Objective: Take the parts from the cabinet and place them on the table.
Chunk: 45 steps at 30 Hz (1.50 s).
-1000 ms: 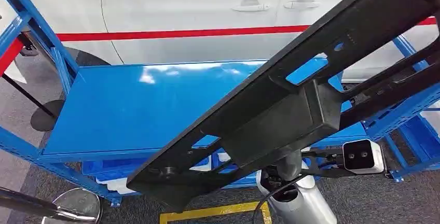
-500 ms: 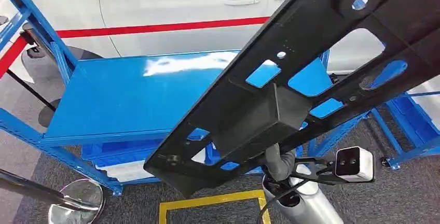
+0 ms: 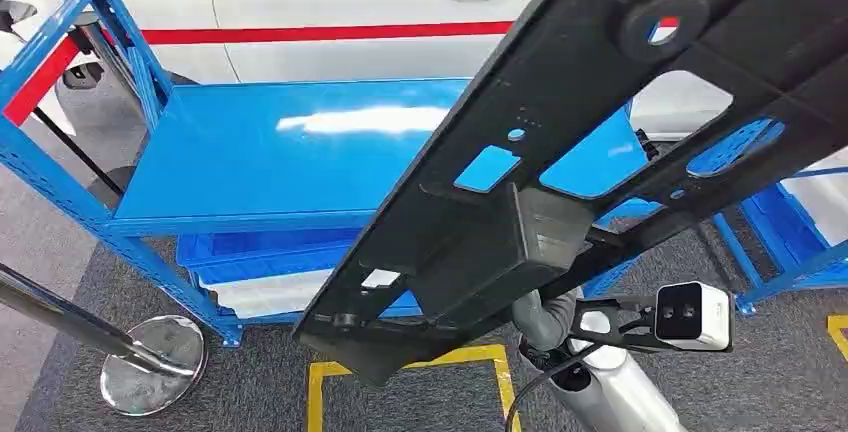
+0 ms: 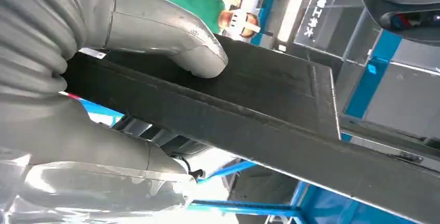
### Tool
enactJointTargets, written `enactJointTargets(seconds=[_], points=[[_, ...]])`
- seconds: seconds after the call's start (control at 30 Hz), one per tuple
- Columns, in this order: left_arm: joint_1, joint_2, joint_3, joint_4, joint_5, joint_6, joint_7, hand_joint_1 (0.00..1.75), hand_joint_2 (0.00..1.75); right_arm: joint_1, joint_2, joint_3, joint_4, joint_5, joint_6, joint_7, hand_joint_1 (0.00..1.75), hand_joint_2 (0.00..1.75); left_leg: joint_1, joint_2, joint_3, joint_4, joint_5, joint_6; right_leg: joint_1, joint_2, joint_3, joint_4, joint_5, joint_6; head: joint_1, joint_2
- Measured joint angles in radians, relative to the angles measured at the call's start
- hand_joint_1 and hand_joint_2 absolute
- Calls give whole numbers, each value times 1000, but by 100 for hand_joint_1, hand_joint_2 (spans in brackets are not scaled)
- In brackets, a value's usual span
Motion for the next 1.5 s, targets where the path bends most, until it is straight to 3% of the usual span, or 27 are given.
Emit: enactJointTargets(seconds=[0.03,0.1,0.17,0.2,0.23,0.33,0.37,0.43,0.63,0.67,0.73,0.77,0.8,0.9,0.93,0.97,1.03,1.07,1.13,1.2,1.23,1.27,1.3,1.4,1.43,1.47,1.5], points=[[1,-2,0,0,0,3,2,0,175,0,-7,2,0,-3,-1,0,175,175,1,0,-17,3,11,-2,-4,0,-9,57,-9,5,0,0],[4,-5,0,0,0,5,4,0,175,-1,-20,3,0,-8,-2,0,175,175,4,0,-47,11,28,-8,-13,0,33,42,47,13,0,0],[5,-9,0,0,0,5,5,0,175,-4,-27,3,0,-10,-2,0,175,175,8,-1,-76,26,41,-18,-22,0,151,-118,107,20,0,0],[5,-9,0,0,0,5,5,0,175,-7,-28,4,-2,-11,-2,0,175,175,8,-1,-86,35,46,-25,-26,2,207,-206,80,22,0,0],[5,-9,0,0,0,7,5,0,175,-8,-30,5,-5,-13,-2,0,175,175,6,-4,-95,42,52,-33,-14,9,232,-248,63,9,-1,0],[7,-9,0,0,12,8,10,0,175,-11,-39,6,-6,-21,-3,0,175,175,6,-5,-96,32,77,-55,-8,10,211,-238,77,-15,-1,0],[10,-9,1,0,17,10,16,0,175,-11,-42,6,-6,-23,1,0,175,175,9,-7,-102,33,81,-61,-16,7,203,-246,90,-27,-1,0],[11,-9,3,0,22,10,27,0,175,-15,-46,6,-5,-28,6,0,175,175,12,-6,-126,82,0,-64,-15,1,182,-245,110,-44,-1,0],[11,-9,4,0,23,10,28,0,175,-16,-47,6,-5,-29,7,0,175,175,12,-6,-130,96,-17,-64,-15,1,179,-245,113,-46,-1,0],[12,-10,5,0,24,10,33,0,175,-19,-50,6,-5,-34,15,0,175,175,13,-6,-156,188,-97,-66,-12,1,160,-245,128,-49,-1,0],[11,-7,6,0,29,6,35,0,175,-29,-57,6,1,-51,30,0,175,175,12,-6,-184,348,-157,-69,-4,0,121,-242,157,-52,-1,0],[11,3,7,0,34,-11,34,0,175,-48,-65,5,5,-73,36,0,175,175,9,-6,-93,285,-60,-55,5,0,77,-239,189,-50,-1,0],[4,24,13,-8,46,-15,25,0,175,-62,-68,0,0,-84,21,0,175,175,-6,-4,106,7,-104,-31,9,-5,62,-237,221,-35,-1,0],[7,35,24,-12,53,-11,24,0,175,-69,-68,1,-6,-88,0,0,175,175,-10,-5,88,-5,-74,-15,5,-8,59,-247,250,-15,-1,0],[8,35,24,-12,53,-9,25,0,175,-69,-68,1,-6,-88,-2,1,175,175,-5,5,80,-11,-58,-10,-1,-2,50,-236,224,-11,-1,0],[8,37,25,-13,53,-8,25,0,175,-70,-68,1,-6,-85,-3,1,175,175,-4,5,64,-11,-43,2,-1,-1,34,-197,159,-8,-1,0],[8,37,26,-13,51,-8,28,0,175,-68,-71,1,-6,-76,-4,0,175,175,-5,5,31,-10,-17,2,-7,0,-4,-52,38,1,-1,0],[9,37,26,-13,46,-8,34,0,175,-66,-72,1,-6,-67,-4,0,175,175,-5,5,11,-8,-3,1,-9,0,-20,27,10,7,-1,0],[8,35,26,-13,46,-9,44,0,175,-60,-74,0,-6,-60,6,0,175,175,-3,5,-24,-1,18,-3,-13,-1,-4,71,51,12,-1,0],[8,27,26,-13,48,-7,45,0,175,-59,-74,-3,-3,-51,28,0,175,175,0,5,-59,13,34,-11,-18,-1,92,-42,125,15,-1,0],[7,24,26,-13,52,-5,43,0,175,-59,-74,-8,-3,-47,43,0,175,175,0,5,-72,23,40,-16,-20,-1,164,-139,126,15,-1,0],[7,23,27,-13,53,-3,42,0,175,-59,-74,-13,-3,-45,55,0,175,175,-3,4,-84,31,45,-23,-16,0,217,-224,77,10,-1,0],[7,20,28,-13,53,-1,42,0,175,-55,-74,-19,-4,-45,62,0,175,175,-2,3,-85,35,50,-28,-10,5,229,-249,69,-3,-2,0],[9,15,31,-13,55,3,40,0,175,-47,-75,-32,-3,-44,81,0,175,175,-3,2,-90,24,81,-51,-8,4,207,-248,93,-30,-2,0],[8,15,33,-13,56,4,42,0,175,-47,-75,-35,-3,-45,92,0,175,175,5,1,-98,35,63,-54,-13,-3,199,-253,107,-40,-2,0],[9,14,35,-13,58,6,43,0,175,-45,-75,-38,-3,-44,98,0,175,175,3,0,-114,63,16,-55,-12,-2,186,-253,118,-48,-2,0],[9,11,39,-13,66,9,43,0,175,-42,-75,-42,-3,-47,115,0,175,175,5,0,-137,136,-58,-58,-11,-3,169,-253,131,-52,-2,0]])
